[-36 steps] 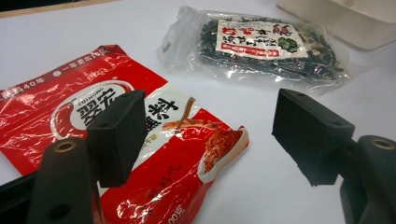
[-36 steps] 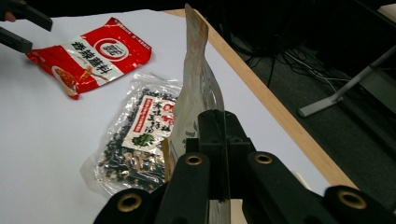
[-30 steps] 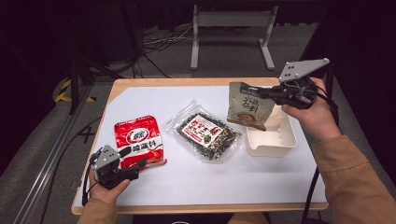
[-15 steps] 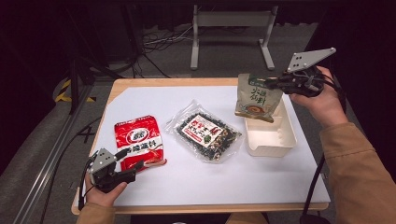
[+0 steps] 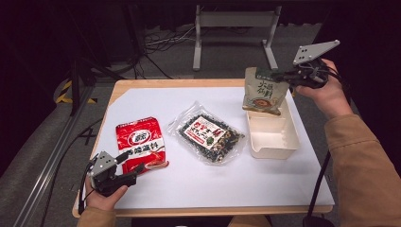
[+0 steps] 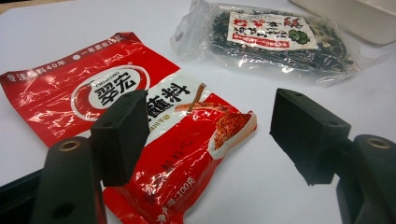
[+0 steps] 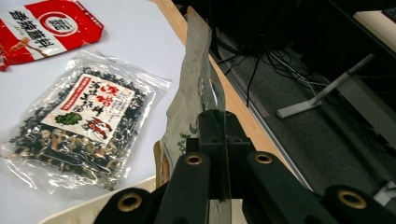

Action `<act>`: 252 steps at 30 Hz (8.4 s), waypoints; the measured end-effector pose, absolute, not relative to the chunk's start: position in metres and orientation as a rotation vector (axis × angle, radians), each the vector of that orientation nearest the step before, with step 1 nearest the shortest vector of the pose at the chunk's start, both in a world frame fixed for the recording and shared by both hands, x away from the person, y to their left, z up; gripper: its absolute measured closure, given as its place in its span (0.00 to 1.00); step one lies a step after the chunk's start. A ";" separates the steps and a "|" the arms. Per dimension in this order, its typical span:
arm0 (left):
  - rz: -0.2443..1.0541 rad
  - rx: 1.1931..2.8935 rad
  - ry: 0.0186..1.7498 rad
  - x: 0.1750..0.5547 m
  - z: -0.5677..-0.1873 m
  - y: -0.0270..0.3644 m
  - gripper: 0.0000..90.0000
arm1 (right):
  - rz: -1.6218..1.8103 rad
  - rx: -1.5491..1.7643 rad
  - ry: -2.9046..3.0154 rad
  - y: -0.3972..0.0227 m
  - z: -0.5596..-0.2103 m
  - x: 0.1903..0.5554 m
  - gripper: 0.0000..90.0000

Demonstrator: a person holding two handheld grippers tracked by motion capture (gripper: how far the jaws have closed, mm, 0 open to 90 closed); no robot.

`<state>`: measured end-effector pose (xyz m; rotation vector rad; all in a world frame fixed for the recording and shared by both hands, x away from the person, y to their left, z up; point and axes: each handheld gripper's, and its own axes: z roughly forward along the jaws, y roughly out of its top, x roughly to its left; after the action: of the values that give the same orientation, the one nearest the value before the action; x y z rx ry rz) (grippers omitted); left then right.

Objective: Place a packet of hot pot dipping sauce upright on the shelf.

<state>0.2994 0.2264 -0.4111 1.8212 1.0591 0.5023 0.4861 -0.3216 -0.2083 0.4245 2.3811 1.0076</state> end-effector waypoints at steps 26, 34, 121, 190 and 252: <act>0.485 1.831 1.052 0.303 -0.412 0.224 0.33 | 0.955 0.427 2.362 -0.344 -0.233 0.525 0.99; 0.488 1.831 1.059 0.303 -0.413 0.224 0.33 | 0.902 0.458 2.372 -0.348 -0.242 0.536 0.99; 0.438 1.815 0.954 0.332 -0.398 0.207 0.29 | 1.272 0.949 2.194 -0.339 -0.251 0.445 0.47; 0.603 1.828 1.284 0.431 -0.399 0.294 0.27 | 1.398 0.754 2.410 -0.262 -0.337 0.364 0.45; 0.306 1.932 1.221 0.446 -0.424 0.289 0.44 | 1.398 0.690 2.480 -0.252 -0.348 0.361 0.51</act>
<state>0.4462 0.2891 -0.4240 1.9323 1.2212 0.3062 0.3606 -0.2517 -0.3485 0.6899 2.4800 1.3984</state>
